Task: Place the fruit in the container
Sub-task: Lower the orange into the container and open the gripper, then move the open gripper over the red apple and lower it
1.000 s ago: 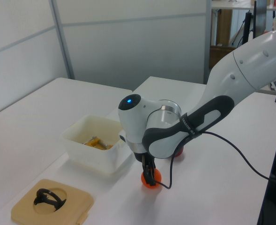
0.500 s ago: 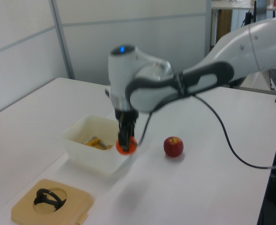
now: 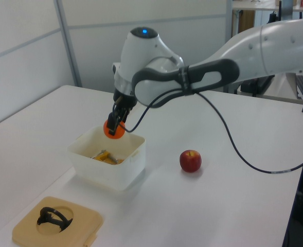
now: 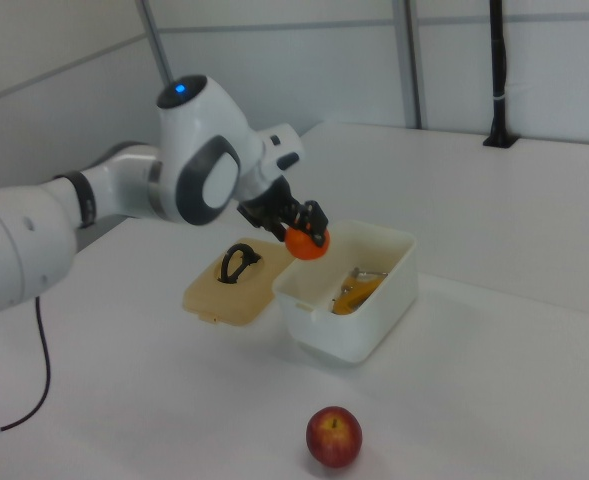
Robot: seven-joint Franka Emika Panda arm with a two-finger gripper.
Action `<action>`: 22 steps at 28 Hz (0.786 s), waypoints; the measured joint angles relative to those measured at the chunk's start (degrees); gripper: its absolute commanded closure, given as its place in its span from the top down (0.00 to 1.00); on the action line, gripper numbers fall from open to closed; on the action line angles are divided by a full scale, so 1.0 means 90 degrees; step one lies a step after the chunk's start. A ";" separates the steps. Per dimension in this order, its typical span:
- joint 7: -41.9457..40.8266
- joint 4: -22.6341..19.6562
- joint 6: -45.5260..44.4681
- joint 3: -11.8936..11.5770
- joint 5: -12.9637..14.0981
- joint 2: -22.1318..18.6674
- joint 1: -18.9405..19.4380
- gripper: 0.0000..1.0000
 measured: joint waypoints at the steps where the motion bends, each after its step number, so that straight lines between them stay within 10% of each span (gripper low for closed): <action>1: 0.0000 0.0004 0.0058 0.0000 -0.0047 0.0094 -0.0017 0.25; 4: 0.0013 0.0012 0.0148 0.0000 -0.0194 0.0346 -0.0037 0.97; 22: -0.0286 0.0208 -0.2678 0.0001 -0.0228 -0.0258 -0.0217 1.00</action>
